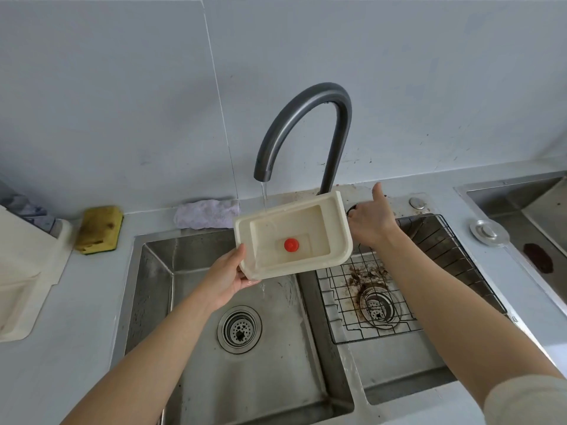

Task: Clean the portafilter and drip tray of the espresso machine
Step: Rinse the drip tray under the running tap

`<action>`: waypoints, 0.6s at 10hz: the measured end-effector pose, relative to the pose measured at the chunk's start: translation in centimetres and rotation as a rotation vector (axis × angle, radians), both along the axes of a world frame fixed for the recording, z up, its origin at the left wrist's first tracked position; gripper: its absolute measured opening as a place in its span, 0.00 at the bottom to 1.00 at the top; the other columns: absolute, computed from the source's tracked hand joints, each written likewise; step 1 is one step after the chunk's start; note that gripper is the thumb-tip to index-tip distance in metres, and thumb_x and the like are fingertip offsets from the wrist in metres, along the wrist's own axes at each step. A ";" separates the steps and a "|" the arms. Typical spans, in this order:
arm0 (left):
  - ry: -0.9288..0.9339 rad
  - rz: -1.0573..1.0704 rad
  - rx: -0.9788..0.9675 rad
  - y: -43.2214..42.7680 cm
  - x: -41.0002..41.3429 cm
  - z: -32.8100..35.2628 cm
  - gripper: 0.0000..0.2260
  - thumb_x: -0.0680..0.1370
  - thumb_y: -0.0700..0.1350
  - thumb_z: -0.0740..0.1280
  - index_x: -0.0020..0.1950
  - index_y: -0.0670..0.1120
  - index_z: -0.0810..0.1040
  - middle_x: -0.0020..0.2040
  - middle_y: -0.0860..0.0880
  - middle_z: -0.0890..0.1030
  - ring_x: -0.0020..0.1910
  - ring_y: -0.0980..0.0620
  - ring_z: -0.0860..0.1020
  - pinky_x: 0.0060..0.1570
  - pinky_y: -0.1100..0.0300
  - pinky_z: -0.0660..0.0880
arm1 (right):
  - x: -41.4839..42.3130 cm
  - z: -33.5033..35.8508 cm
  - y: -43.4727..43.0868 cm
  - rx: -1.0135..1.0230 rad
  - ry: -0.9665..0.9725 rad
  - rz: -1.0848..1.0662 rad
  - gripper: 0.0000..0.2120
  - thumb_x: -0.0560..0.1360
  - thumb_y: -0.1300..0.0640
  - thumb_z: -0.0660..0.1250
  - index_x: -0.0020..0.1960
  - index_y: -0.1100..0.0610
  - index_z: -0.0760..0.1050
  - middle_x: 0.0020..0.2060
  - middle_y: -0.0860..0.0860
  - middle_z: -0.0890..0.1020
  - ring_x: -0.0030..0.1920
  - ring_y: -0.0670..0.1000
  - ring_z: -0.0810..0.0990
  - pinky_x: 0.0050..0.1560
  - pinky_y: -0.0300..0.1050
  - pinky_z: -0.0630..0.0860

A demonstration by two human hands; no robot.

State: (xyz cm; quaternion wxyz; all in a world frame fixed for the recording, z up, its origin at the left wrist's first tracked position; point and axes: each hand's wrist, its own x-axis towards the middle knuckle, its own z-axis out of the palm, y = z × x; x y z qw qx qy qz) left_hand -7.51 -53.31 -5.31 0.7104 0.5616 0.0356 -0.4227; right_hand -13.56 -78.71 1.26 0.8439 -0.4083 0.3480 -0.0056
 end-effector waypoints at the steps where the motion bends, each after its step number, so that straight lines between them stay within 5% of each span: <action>1: -0.001 0.011 0.018 -0.1 -0.3 -0.1 0.14 0.81 0.47 0.54 0.63 0.44 0.70 0.56 0.43 0.78 0.52 0.46 0.78 0.47 0.51 0.75 | 0.7 -0.5 -0.6 -0.079 0.042 -0.030 0.33 0.78 0.40 0.31 0.27 0.58 0.60 0.19 0.67 0.48 0.12 0.44 0.66 0.22 0.31 0.64; 2: 0.007 0.053 0.023 -0.3 -0.6 0.0 0.13 0.81 0.47 0.54 0.63 0.43 0.69 0.58 0.42 0.76 0.53 0.44 0.77 0.52 0.47 0.73 | 1.9 -0.4 -1.0 -0.208 0.082 -0.029 0.32 0.77 0.39 0.30 0.38 0.57 0.65 0.23 0.65 0.68 0.27 0.43 0.76 0.37 0.33 0.66; 3: 0.003 0.066 0.037 -0.1 -0.9 0.3 0.13 0.81 0.46 0.54 0.62 0.43 0.69 0.59 0.41 0.75 0.52 0.45 0.77 0.54 0.46 0.72 | 1.8 0.9 -0.9 0.031 0.034 -0.078 0.41 0.74 0.31 0.42 0.73 0.61 0.57 0.73 0.57 0.61 0.68 0.56 0.67 0.59 0.49 0.70; 4: 0.007 0.089 0.048 0.3 -0.8 0.5 0.16 0.81 0.46 0.54 0.66 0.41 0.67 0.61 0.40 0.74 0.56 0.42 0.76 0.55 0.46 0.72 | 1.3 1.3 -0.5 0.060 0.036 -0.074 0.44 0.72 0.28 0.45 0.76 0.59 0.45 0.74 0.59 0.55 0.65 0.55 0.70 0.49 0.50 0.75; 5: 0.006 0.109 0.048 1.0 -0.9 0.8 0.17 0.81 0.46 0.54 0.67 0.40 0.67 0.61 0.39 0.74 0.57 0.41 0.75 0.56 0.45 0.71 | 0.6 0.5 -0.2 -0.037 0.044 -0.029 0.43 0.74 0.31 0.46 0.75 0.60 0.38 0.76 0.59 0.47 0.72 0.55 0.61 0.69 0.53 0.61; 6: -0.008 0.123 0.050 2.1 -1.0 1.0 0.16 0.81 0.46 0.54 0.66 0.41 0.67 0.60 0.40 0.74 0.57 0.41 0.75 0.56 0.46 0.71 | -0.3 -0.4 1.3 -0.326 0.043 0.010 0.35 0.77 0.37 0.49 0.76 0.57 0.45 0.74 0.58 0.55 0.73 0.56 0.59 0.71 0.54 0.55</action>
